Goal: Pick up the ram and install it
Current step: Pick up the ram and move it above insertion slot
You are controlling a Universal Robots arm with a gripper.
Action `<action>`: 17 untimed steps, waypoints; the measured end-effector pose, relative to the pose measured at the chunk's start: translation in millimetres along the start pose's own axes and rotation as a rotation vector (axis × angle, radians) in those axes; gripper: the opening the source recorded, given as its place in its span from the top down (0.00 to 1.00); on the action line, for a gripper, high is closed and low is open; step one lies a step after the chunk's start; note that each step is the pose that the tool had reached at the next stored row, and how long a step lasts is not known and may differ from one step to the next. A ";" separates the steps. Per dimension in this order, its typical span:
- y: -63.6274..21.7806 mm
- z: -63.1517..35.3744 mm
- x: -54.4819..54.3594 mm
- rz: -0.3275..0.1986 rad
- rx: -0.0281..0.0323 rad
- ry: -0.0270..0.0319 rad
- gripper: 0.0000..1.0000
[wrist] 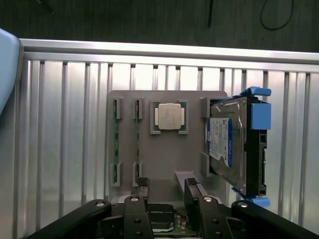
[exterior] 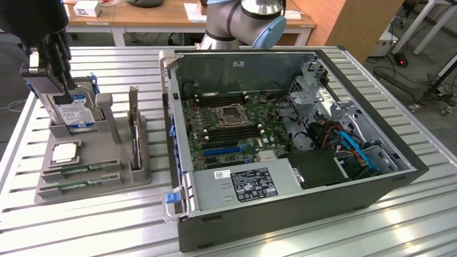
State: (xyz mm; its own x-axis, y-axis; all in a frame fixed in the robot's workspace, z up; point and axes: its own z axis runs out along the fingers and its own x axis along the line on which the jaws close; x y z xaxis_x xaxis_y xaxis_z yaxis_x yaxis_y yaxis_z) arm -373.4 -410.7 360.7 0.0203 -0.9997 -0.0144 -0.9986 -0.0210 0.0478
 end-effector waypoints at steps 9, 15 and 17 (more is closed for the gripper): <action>-0.3 8.0 0.2 -0.001 0.0000 0.0001 0.59; 0.0 13.3 0.3 -0.006 -0.0001 0.0003 0.59; 0.1 14.8 0.4 -0.008 -0.0003 0.0004 0.59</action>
State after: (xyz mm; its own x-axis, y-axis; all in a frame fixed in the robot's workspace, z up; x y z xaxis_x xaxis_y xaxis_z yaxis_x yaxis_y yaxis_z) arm -374.3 -410.9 345.9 0.0285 -0.9995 -0.0144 -0.9984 -0.0292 0.0479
